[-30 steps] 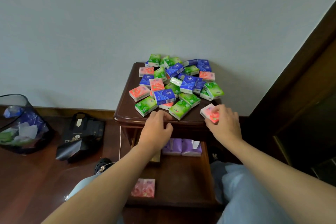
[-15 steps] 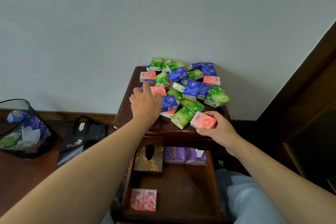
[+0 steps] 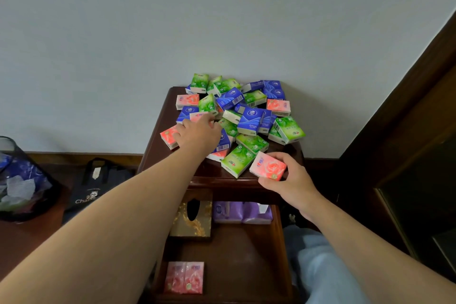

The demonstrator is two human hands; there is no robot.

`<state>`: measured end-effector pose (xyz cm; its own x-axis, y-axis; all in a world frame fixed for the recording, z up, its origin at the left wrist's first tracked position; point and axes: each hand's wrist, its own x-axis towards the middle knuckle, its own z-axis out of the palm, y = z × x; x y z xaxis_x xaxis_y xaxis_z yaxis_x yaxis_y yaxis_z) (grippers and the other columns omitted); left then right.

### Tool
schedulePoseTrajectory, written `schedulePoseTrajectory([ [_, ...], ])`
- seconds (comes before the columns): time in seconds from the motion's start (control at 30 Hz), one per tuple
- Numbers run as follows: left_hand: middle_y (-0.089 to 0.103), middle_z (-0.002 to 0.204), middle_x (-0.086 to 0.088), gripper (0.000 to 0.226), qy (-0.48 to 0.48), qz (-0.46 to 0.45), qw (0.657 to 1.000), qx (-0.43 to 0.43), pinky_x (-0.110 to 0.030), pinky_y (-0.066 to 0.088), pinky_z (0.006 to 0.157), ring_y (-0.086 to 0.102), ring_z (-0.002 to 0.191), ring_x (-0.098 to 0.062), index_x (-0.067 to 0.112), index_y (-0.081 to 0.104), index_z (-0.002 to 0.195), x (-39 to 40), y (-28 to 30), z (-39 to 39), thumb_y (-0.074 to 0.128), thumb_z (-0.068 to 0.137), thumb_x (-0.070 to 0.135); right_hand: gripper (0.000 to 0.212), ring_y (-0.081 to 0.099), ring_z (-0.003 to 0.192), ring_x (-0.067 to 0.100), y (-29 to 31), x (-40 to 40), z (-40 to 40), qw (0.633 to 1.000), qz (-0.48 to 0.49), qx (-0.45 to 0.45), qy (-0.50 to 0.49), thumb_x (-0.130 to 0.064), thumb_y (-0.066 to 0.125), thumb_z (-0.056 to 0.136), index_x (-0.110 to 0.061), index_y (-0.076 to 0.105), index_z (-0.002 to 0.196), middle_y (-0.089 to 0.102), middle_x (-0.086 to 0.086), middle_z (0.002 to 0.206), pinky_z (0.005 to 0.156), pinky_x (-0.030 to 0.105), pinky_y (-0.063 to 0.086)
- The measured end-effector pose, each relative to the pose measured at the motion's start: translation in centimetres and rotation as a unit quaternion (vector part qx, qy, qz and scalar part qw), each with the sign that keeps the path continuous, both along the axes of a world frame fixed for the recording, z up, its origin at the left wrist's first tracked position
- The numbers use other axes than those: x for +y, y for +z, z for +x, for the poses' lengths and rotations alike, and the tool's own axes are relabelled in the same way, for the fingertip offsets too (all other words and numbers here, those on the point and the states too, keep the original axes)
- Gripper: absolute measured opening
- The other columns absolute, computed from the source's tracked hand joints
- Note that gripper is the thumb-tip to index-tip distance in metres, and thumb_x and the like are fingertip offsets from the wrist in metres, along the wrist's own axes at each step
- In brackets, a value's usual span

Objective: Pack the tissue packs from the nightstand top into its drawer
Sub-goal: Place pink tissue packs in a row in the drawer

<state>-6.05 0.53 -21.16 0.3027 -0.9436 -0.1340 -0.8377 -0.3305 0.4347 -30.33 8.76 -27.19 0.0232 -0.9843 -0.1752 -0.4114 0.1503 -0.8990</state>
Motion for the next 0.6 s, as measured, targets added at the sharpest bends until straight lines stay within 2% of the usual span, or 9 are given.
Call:
schedulePoseTrajectory([
  [0.17,0.052,0.133,-0.024,0.029,0.048,-0.089,0.994,0.028,-0.051,0.037,0.107,0.047,0.123,-0.042,0.028,0.053,0.13,0.3,0.1,0.2,0.047,0.105,0.041,0.065,0.059,0.119,0.017,0.4,-0.2,-0.2,1.0,0.018,-0.015,0.003,-0.028,0.092,0.071,-0.053,0.06,0.121,0.061,-0.003,0.128,0.102,0.047,0.055],
  [0.33,0.051,0.126,-0.018,0.019,0.06,-0.23,0.967,0.088,-0.042,0.04,0.096,0.046,0.111,-0.035,0.024,0.053,0.121,1.5,0.7,0.4,0.056,0.103,0.027,0.064,0.059,0.119,0.016,0.5,-0.1,0.0,1.0,0.023,-0.013,-0.001,-0.026,0.092,0.072,-0.051,0.061,0.122,0.061,-0.004,0.128,0.101,0.043,0.056],
  [0.47,0.051,0.123,-0.007,0.044,-0.037,-0.348,0.92,0.175,-0.038,0.049,0.084,0.052,0.106,-0.024,0.021,0.044,0.125,5.6,1.5,1.1,0.072,0.091,0.018,0.061,0.066,0.11,0.016,1.6,0.0,-0.1,0.999,0.039,-0.026,0.009,-0.01,0.09,0.071,-0.042,0.063,0.115,0.067,-0.003,0.121,0.091,0.037,0.059],
  [0.53,0.049,0.128,-0.001,0.061,-0.051,-0.353,0.904,0.236,-0.036,0.055,0.079,0.058,0.109,-0.021,0.026,0.037,0.128,8.5,1.7,1.3,0.079,0.085,0.019,0.062,0.067,0.107,0.018,2.4,0.5,-0.3,0.997,0.052,-0.05,0.016,-0.002,0.09,0.07,-0.035,0.062,0.114,0.069,0.003,0.121,0.093,0.039,0.059],
  [0.6,0.049,0.13,0.002,0.069,-0.062,-0.352,0.895,0.269,-0.029,0.056,0.078,0.063,0.107,-0.017,0.031,0.035,0.132,11.6,1.2,1.7,0.082,0.082,0.021,0.065,0.069,0.101,0.015,2.8,1.6,-0.3,0.994,0.055,-0.087,0.042,-0.002,0.093,0.067,-0.028,0.06,0.115,0.07,0.007,0.12,0.09,0.035,0.057],
])
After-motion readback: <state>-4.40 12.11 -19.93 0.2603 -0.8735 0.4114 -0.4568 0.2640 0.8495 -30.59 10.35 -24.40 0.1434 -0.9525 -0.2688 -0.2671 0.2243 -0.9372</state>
